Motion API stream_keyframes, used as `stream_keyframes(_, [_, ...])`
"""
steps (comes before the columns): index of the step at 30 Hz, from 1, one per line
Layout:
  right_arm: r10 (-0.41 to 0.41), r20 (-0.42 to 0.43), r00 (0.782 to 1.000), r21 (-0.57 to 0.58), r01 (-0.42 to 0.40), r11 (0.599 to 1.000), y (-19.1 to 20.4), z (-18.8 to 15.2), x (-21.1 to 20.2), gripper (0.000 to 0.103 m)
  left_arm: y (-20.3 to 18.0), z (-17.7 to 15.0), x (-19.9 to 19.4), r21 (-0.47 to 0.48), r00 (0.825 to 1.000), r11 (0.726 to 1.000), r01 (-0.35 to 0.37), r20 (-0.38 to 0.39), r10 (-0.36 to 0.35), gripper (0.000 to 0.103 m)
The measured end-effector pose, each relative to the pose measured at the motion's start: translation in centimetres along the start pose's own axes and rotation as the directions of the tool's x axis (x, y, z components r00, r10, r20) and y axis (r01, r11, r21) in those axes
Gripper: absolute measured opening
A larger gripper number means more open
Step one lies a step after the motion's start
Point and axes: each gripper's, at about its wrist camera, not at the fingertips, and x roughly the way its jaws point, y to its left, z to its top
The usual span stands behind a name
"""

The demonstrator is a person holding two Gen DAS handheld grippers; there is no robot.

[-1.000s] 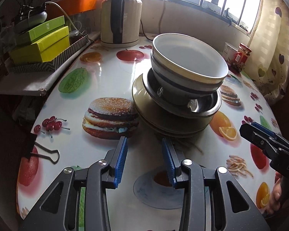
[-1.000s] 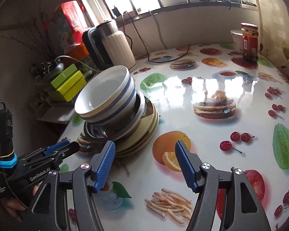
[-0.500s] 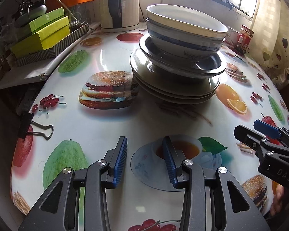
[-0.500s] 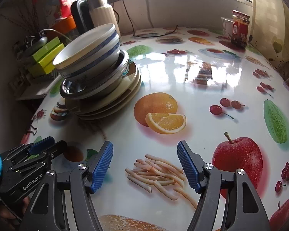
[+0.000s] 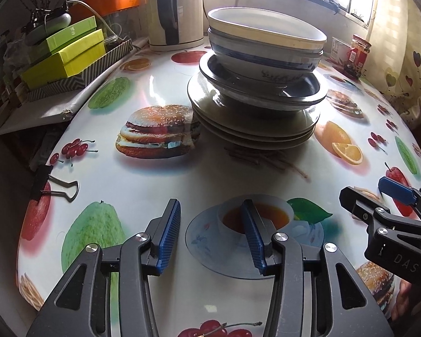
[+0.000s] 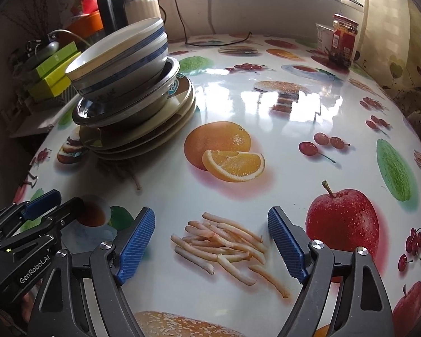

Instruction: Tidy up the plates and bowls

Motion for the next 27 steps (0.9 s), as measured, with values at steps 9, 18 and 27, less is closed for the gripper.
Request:
stream_keyframes(9, [-0.029,0.004,1.000,0.001,0.029,1.000,0.09,-0.36,-0.12,0.087,-0.11,-0.12,-0.08,-0.003,1.000,1.000,0.000,0.002,0.000,0.052])
stream_keyframes(18, [-0.056,0.006,0.998,-0.016,0.056,0.998,0.49,-0.51,-0.11,0.087,-0.11,-0.14,-0.06,-0.003,1.000,1.000,0.000,0.003,0.000,0.053])
stream_keyframes(27, [-0.069,0.009,0.998,-0.027,0.070,0.997,0.73,-0.66,-0.10,0.088,-0.10,-0.13,-0.08,-0.003,1.000,1.000,0.001,0.003,-0.001,0.053])
